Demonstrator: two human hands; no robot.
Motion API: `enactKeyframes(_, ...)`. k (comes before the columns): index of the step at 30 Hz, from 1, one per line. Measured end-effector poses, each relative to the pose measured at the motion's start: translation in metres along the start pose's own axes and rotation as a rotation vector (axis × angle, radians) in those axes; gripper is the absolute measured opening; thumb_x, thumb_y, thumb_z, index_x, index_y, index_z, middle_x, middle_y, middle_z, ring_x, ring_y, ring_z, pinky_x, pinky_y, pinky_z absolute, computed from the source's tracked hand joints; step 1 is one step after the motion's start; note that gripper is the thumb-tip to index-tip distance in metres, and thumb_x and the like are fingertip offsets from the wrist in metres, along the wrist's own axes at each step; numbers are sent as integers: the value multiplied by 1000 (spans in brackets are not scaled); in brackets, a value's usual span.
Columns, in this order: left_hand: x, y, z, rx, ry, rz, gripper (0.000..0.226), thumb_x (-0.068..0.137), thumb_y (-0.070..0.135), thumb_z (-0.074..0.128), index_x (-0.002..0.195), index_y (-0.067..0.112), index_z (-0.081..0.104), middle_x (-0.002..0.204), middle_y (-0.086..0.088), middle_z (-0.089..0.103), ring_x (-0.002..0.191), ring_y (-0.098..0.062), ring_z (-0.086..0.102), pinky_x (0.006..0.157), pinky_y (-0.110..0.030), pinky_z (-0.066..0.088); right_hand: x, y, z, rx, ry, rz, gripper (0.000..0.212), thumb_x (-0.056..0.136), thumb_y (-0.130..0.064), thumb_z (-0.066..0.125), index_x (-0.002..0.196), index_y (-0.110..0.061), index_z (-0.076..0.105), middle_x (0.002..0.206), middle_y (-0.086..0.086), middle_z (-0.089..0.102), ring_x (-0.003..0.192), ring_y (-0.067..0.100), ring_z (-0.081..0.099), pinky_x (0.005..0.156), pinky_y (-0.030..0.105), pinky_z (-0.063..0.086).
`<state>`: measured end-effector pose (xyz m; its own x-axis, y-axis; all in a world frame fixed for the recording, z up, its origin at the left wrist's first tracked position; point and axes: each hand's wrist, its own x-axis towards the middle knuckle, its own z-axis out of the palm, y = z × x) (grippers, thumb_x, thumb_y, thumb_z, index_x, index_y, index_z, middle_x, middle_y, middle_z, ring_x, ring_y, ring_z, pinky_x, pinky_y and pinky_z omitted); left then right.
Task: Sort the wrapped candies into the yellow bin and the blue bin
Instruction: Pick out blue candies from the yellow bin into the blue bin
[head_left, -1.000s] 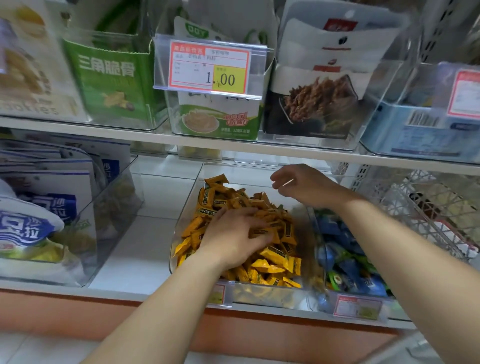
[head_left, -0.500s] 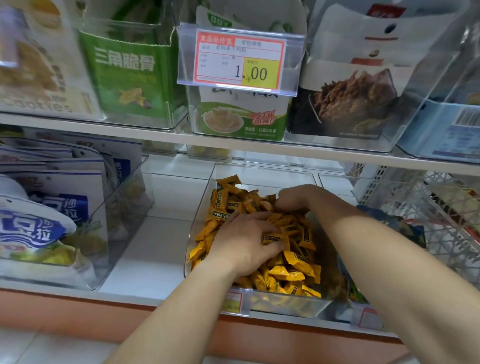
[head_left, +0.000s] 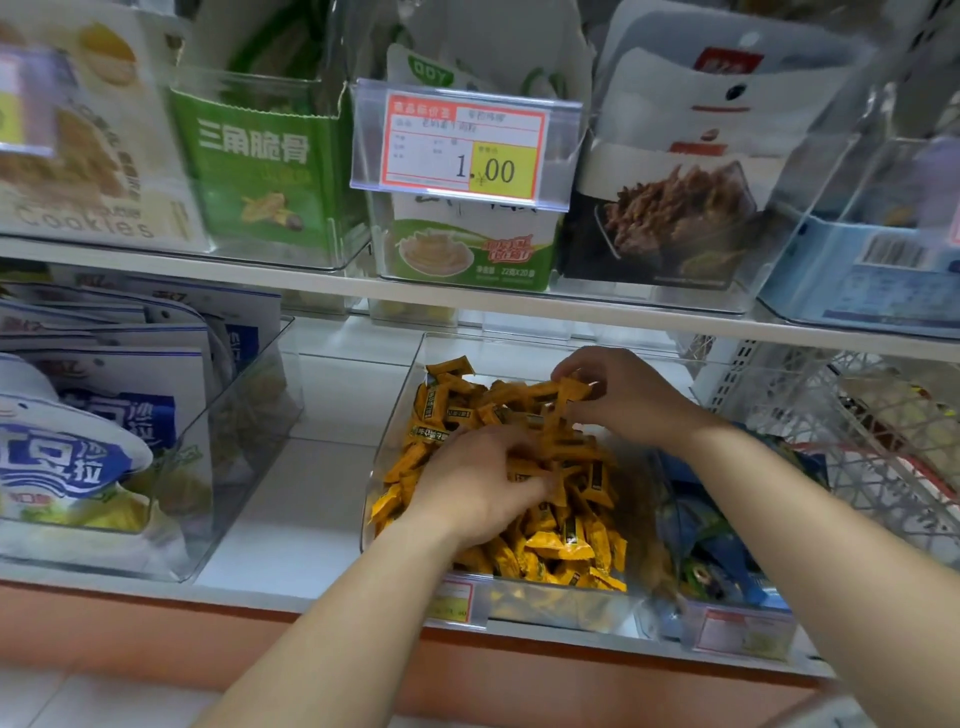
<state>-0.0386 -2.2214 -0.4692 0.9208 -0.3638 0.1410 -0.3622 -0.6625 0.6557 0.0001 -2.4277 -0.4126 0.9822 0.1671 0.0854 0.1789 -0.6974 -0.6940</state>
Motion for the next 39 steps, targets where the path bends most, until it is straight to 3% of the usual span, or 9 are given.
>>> enactKeyframes(3, 0, 6, -2, -183, 197, -83, 47, 72, 68, 63, 106, 51, 37, 106, 20, 59, 93, -6, 60, 71, -27, 50, -15, -7, 0, 143, -28, -33, 35, 74, -11, 83, 100, -32, 69, 100, -6, 71, 87, 9, 71, 80, 32, 58)
enactKeyframes(7, -2, 6, -3, -214, 154, 12, 68, 73, 74, 61, 132, 63, 29, 143, 15, 45, 123, -7, 47, 94, -29, 44, -27, -12, 7, 206, -220, -20, 50, 75, -13, 85, 111, -39, 61, 104, -12, 71, 89, 7, 72, 74, 21, 55)
enactKeyframes(9, -2, 1, -3, -101, 106, 17, 60, 79, 69, 60, 134, 58, 38, 142, 13, 44, 126, -11, 48, 93, -27, 43, -27, -12, 0, 144, -325, -30, 52, 79, -12, 83, 117, -37, 59, 105, -18, 71, 95, 3, 69, 76, 17, 55)
enactKeyframes(15, -1, -8, -6, 4, 111, -35, 45, 87, 56, 61, 131, 51, 51, 139, 13, 49, 126, -15, 49, 93, -33, 47, 6, 6, -25, -197, -5, -30, 27, 89, -20, 70, 114, -27, 65, 109, -8, 71, 96, 8, 67, 93, 33, 53)
enactKeyframes(20, 0, -8, -5, 32, 110, -64, 45, 86, 62, 58, 129, 54, 48, 138, 13, 46, 125, -17, 49, 90, -36, 51, 35, 8, -8, -598, -133, -36, 31, 94, -26, 62, 125, -23, 62, 121, -3, 65, 105, 16, 60, 92, 35, 50)
enactKeyframes(28, 7, -11, -4, 137, 125, -155, 47, 88, 61, 57, 119, 26, 65, 129, 9, 50, 111, -19, 55, 83, -37, 51, 37, -14, 15, -344, -481, -17, 29, 93, -18, 64, 121, -23, 68, 113, -5, 70, 98, 13, 67, 81, 26, 55)
enactKeyframes(31, 8, -10, -4, 161, 120, -168, 43, 89, 57, 58, 112, 23, 67, 128, 8, 51, 109, -20, 56, 82, -38, 51, 27, -13, 7, -312, -482, -13, 36, 91, -22, 70, 126, -23, 65, 116, -3, 70, 93, 8, 68, 84, 28, 57)
enactKeyframes(34, 7, -10, -3, 172, 119, -150, 50, 91, 57, 54, 128, 24, 62, 136, 7, 49, 118, -21, 53, 89, -39, 50, 14, -15, -4, -239, -410, 58, 30, 93, -28, 68, 123, -23, 67, 116, -1, 70, 99, 14, 69, 92, 37, 56)
enactKeyframes(39, 4, -7, -5, 48, 99, -102, 69, 82, 75, 46, 143, 42, 44, 148, 10, 45, 135, -19, 42, 104, -40, 43, -20, -17, -9, -273, -413, 32, 37, 81, -33, 81, 115, -32, 68, 114, -17, 68, 106, 5, 64, 92, 28, 52)
